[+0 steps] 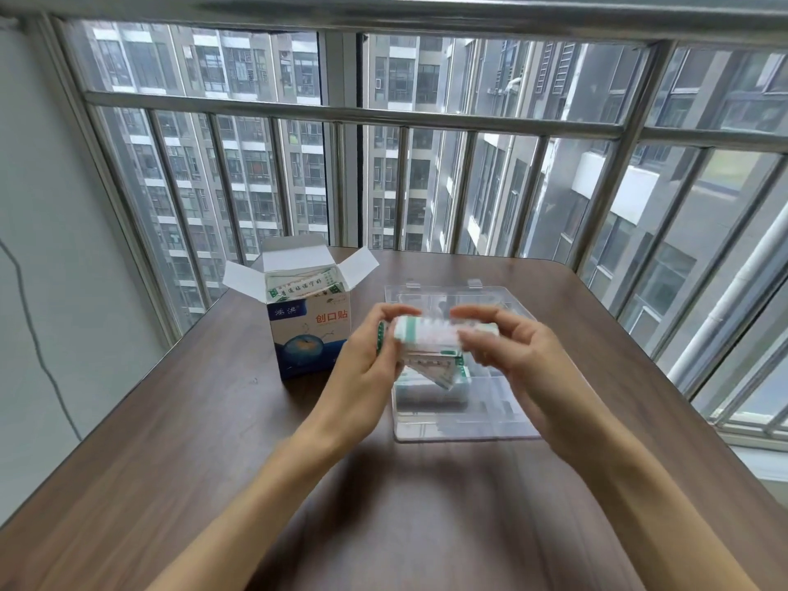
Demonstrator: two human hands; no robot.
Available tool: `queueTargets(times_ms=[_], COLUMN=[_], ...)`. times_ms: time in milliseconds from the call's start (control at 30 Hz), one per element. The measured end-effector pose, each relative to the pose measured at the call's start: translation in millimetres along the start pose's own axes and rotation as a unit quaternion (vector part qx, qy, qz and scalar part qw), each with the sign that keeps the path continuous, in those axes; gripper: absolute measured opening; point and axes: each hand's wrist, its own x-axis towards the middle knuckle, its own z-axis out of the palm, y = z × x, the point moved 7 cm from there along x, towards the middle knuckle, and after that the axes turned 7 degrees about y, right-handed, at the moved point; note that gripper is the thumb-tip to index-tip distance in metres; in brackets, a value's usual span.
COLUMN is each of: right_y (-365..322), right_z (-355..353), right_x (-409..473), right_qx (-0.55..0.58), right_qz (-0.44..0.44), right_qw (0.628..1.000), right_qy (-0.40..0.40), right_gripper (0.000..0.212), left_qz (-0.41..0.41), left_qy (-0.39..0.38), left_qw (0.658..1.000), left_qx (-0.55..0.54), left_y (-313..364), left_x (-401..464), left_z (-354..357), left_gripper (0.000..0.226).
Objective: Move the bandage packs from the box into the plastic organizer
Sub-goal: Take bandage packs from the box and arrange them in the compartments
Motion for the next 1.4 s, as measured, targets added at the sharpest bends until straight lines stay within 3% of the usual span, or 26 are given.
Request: queueTargets(times_ms=[100,200,333,400,467,533,667,733,833,933,1067,1233,1400], right_y=[4,1,-7,-4,6,10,5,7,10,2,-1,6,9], right_z=[2,3,10,5,8,17,12,10,5,-9,-12,-3,11], right_x=[1,-1,-6,0,4,1,-3,-2,0,1,-1,-3,2], right_qx=[-0.145,-0.189,-0.249,-0.260,-0.172,-0.074,-0.045,-0.058,-0.139,-0.267,-0.409,-0.520,-0.632], right_qz=[-0.052,-0.112,-0.179,-0.137,-0.020,0.040,-0.003,0.002,-0.002,-0.058,-0.127,-0.117,-0.081], right_qw=[0.986,0.971,0.946,0.949,0.983,0.996,0.999,0.998,0.990,0.962,0.903,0.842,0.755], right_qy=[0.068,0.096,0.102,0.110,0.058,0.004,0.030,0.030,0.010,-0.011,-0.040,-0.090,-0.153], right_gripper=[0.015,0.012,0.017,0.027,0.023,0.015,0.015,0.016,0.015,0.012,0.011,0.009,0.024], left_qz=[-0.028,-0.078,-0.032,-0.021,-0.004,0.023,0.010,-0.026,-0.028,0.032,0.095,0.138,0.134], left_qy=[0.015,0.023,0.013,0.008,-0.001,0.006,0.058,0.046,-0.012,-0.071,-0.116,-0.169,-0.235], left_qw=[0.999,0.995,0.998,0.998,0.999,0.999,0.998,0.998,0.996,0.967,0.888,0.820,0.782], left_qx=[-0.034,-0.065,-0.050,-0.050,-0.053,-0.036,-0.034,-0.028,0.085,0.244,0.434,0.530,0.561], left_y=[2,-3,1,2,6,13,12,6,0,1,14,21,15], left_x=[-3,-6,-4,-4,-5,-4,0,0,3,2,-4,-6,-7], left_z=[2,5,8,7,8,7,-3,-2,0,-5,-8,0,5], left_gripper=[0.028,0.038,0.014,0.011,0.010,0.013,0.010,0.017,0.023,0.013,0.015,0.019,0.034])
